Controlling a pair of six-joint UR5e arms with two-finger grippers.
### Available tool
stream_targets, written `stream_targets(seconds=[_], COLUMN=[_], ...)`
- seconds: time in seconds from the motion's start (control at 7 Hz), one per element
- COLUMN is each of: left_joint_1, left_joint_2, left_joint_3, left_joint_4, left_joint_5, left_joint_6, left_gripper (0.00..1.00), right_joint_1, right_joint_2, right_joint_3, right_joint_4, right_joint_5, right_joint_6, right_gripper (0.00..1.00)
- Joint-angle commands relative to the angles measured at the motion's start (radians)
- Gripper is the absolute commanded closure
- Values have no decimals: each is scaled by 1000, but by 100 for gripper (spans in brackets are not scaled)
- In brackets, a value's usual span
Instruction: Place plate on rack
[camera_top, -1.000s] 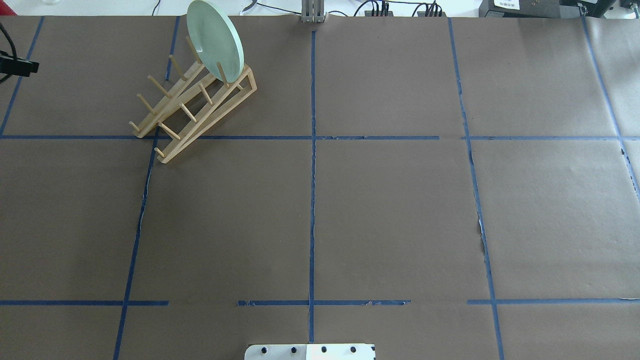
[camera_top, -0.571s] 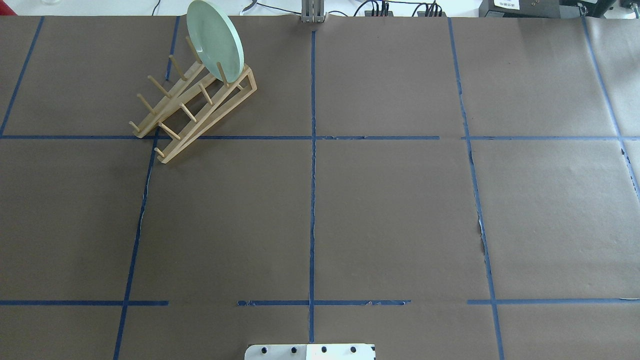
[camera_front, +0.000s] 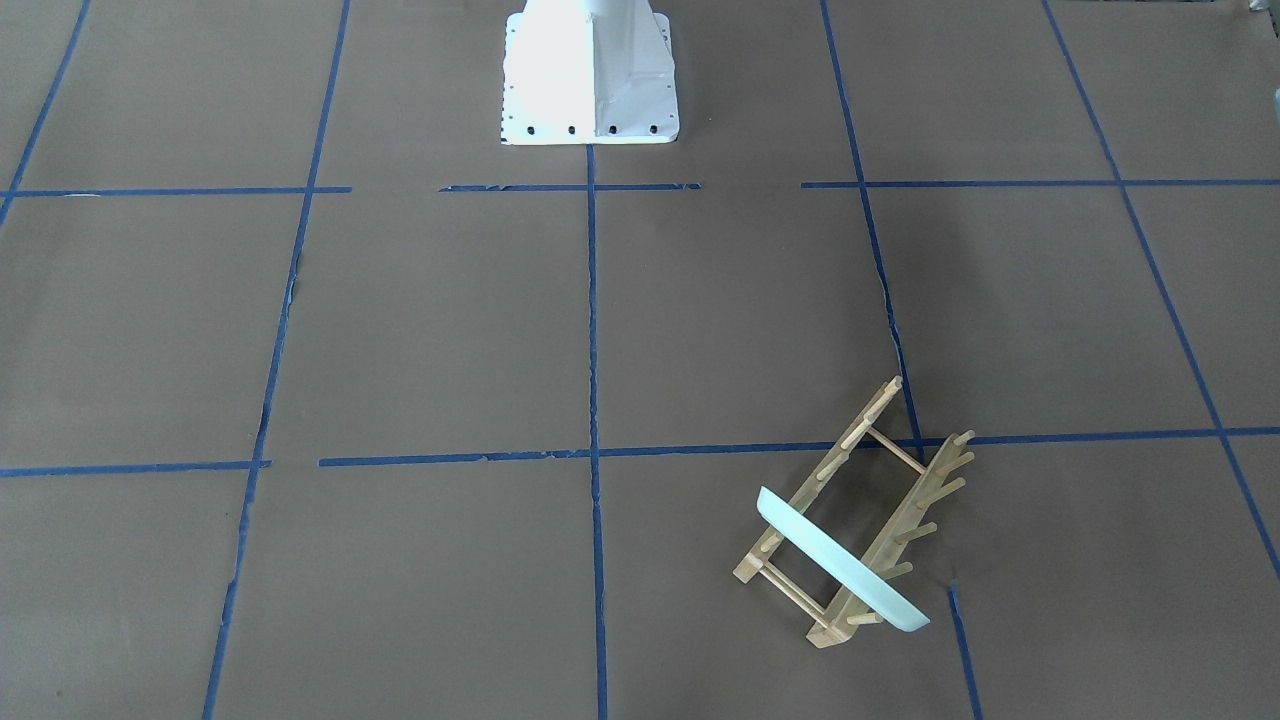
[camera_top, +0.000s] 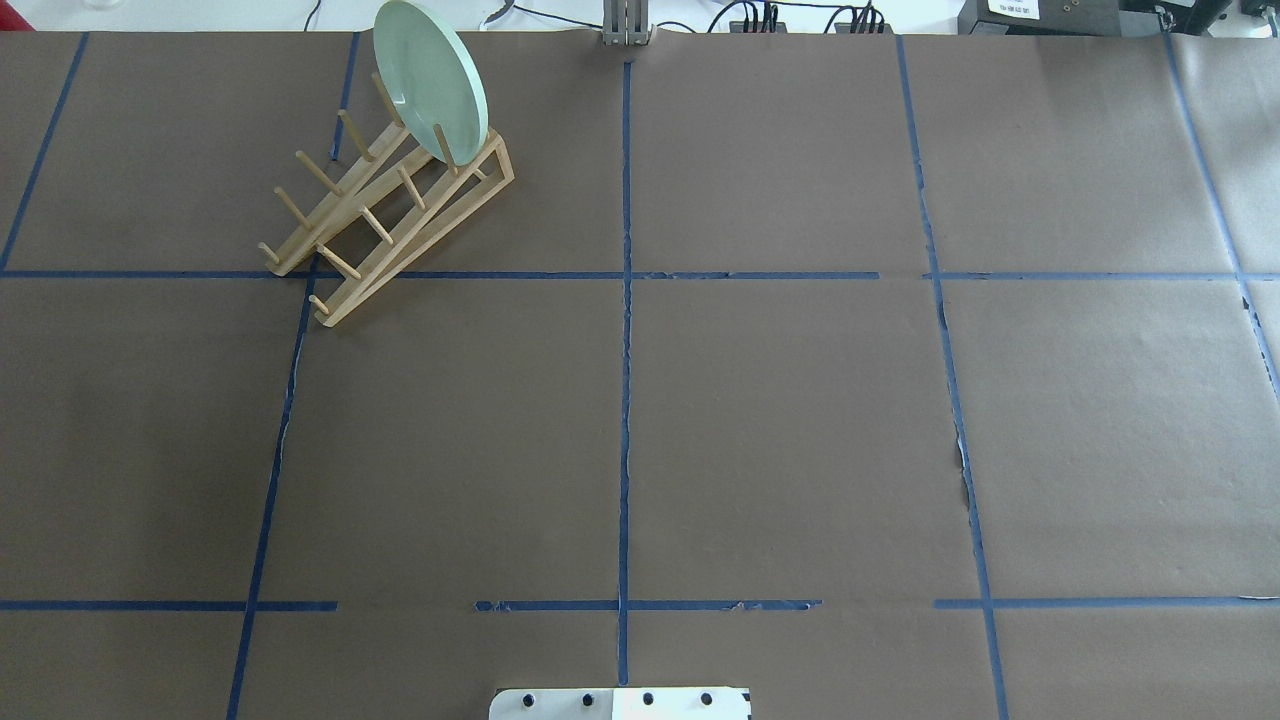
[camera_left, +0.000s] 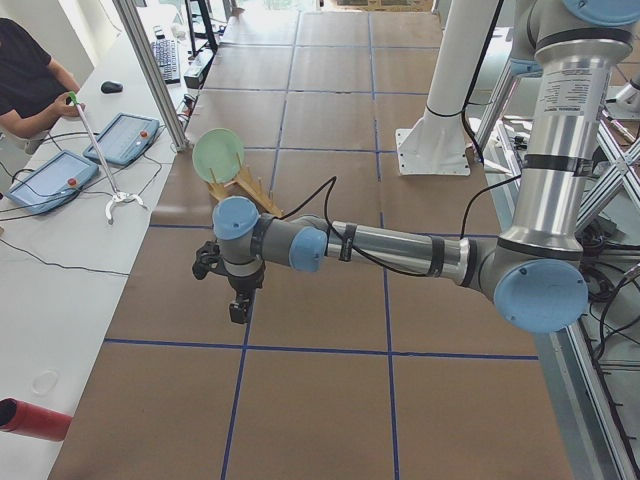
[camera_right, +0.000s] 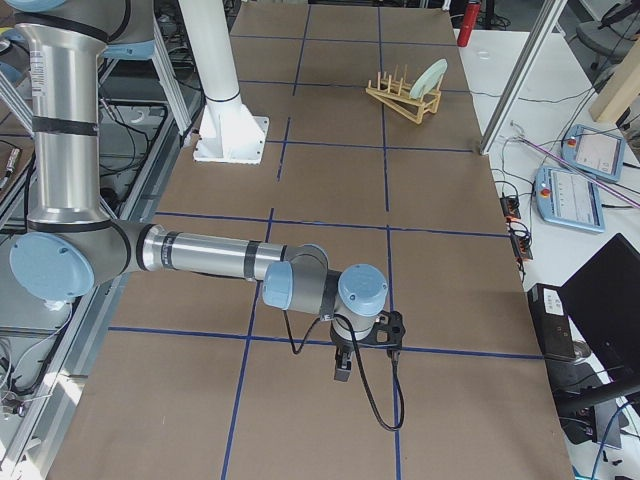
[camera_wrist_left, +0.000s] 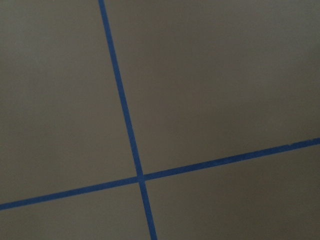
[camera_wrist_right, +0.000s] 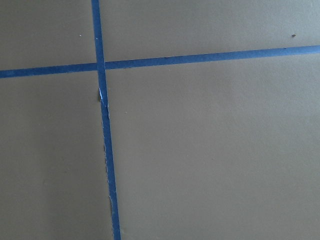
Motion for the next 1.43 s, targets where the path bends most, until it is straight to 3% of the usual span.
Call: stream_targets(seconds=[0.0, 0.43, 0.71, 1.29], left_joint_1=[-24, -70, -137, -137], left_joint_2=[74, 79, 73, 78], left_joint_3=[7, -5, -59, -62], left_joint_4=[12, 40, 189, 199], left_joint_5=[-49, -46, -38, -40], left_joint_6=[9, 9, 99, 106], left_gripper=[0, 0, 0, 0], right_joint_1=[0, 0, 0, 0], right_joint_2=[0, 0, 0, 0], right_joint_3=[0, 1, 1, 1], right_joint_4=[0, 0, 0, 0], right_joint_5=[0, 0, 0, 0], right_joint_6=[0, 0, 1, 0], right_gripper=[0, 0, 0, 0])
